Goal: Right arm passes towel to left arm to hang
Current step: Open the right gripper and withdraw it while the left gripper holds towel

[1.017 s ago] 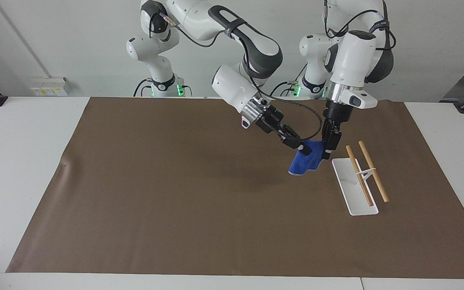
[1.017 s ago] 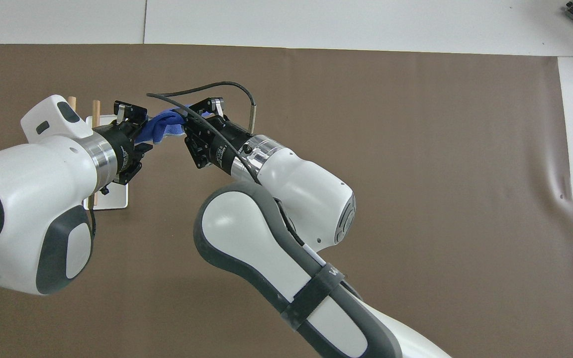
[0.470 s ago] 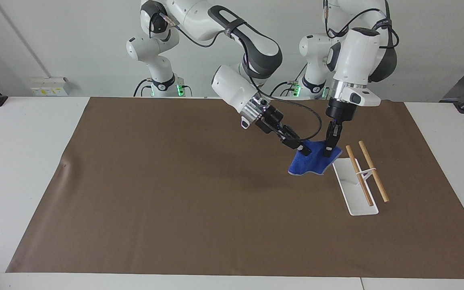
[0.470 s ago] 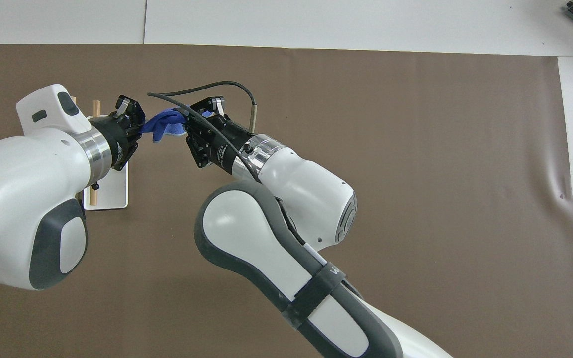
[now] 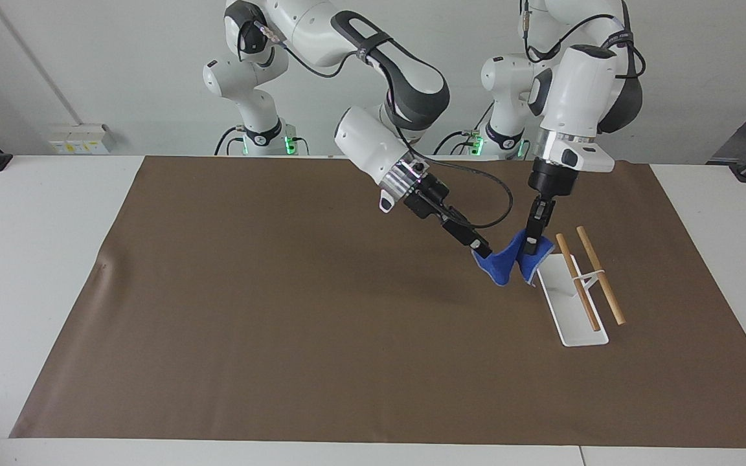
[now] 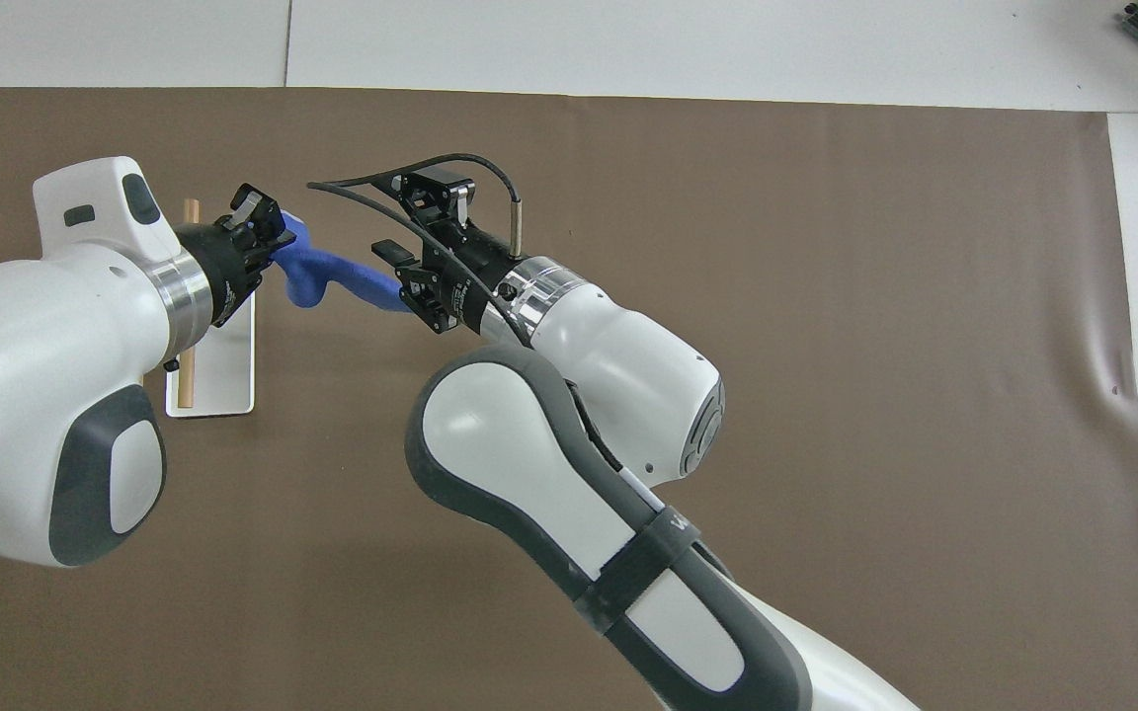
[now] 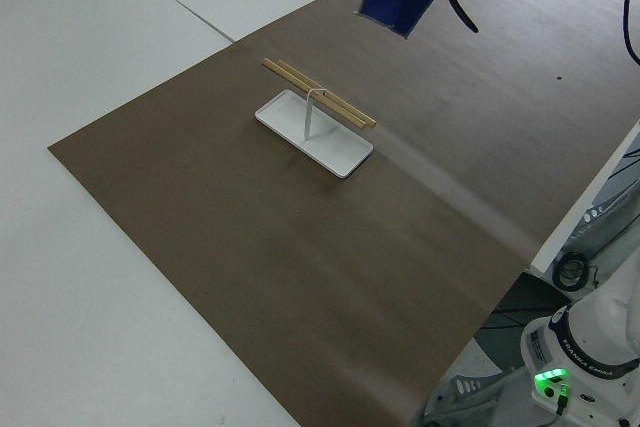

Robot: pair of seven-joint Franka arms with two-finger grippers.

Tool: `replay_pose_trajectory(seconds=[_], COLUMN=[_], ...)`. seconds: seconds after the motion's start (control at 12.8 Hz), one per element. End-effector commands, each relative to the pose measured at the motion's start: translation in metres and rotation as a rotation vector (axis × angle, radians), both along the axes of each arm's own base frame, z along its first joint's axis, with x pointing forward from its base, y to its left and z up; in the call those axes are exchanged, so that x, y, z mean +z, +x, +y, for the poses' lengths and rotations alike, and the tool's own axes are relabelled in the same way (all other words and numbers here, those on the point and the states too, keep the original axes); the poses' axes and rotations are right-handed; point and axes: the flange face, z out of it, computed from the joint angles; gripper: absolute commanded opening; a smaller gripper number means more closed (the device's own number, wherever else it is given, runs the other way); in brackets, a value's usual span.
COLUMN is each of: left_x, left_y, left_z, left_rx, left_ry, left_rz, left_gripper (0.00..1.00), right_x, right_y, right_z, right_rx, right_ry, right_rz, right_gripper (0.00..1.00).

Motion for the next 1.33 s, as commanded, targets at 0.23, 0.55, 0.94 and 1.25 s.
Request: replay_pose_trajectory(seconds=[0.23, 0.55, 0.94, 1.25], left_x=[0.002, 0.002, 0.005, 0.003], left_y=[0.012, 0.024, 0.033, 0.036], left_z=[0.016, 0.05, 0.095, 0.13], left_rx=[-0.075, -0.077, -0.035, -0.014], left_ry=[0.044, 0.075, 0.097, 0.123], left_rz=[-0.026, -0.038, -0.033, -0.02], left_gripper=[0.0, 0.0, 0.0, 0.0], right_x=[-0.042, -0.057, -0.061, -0.059], right_y=[0.011, 0.035, 0.069, 0.088], right_z=[-0.095, -0.154, -0.224, -0.282], right_rx=[0.128, 0.215, 0.465, 0.729], right_ry=[-0.484, -0.701, -0.927, -1.106], right_rz=[-0.316, -0.421, -0.504, -0.503], right_gripper=[1.0, 1.0, 1.0, 1.0])
